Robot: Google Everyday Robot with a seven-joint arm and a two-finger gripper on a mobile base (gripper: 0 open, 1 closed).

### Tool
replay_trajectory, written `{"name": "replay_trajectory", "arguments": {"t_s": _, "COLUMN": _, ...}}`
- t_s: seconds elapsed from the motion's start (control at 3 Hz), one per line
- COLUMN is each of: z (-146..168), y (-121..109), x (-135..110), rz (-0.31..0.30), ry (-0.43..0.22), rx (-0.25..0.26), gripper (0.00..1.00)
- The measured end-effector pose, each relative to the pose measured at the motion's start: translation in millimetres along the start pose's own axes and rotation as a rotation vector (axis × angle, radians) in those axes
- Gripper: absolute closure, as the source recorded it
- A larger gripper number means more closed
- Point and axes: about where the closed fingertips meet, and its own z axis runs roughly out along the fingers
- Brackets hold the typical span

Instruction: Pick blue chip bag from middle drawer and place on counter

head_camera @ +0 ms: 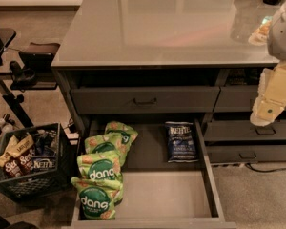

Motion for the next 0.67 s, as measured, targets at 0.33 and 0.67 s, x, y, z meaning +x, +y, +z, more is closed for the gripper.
{"name": "replay_trajectory", "arguments": {"t_s": 0.33, "z": 0.0, "y": 0.0, "x": 0.0, "rz": 0.000, "ry": 0.000, "rx": 0.000, "gripper": 0.00}}
{"name": "replay_trajectory", "arguments": {"t_s": 0.67, "z": 22.0, "y": -1.4, "x": 0.9, "rz": -0.021, "ry": 0.000, "rx": 0.010, "gripper": 0.00}}
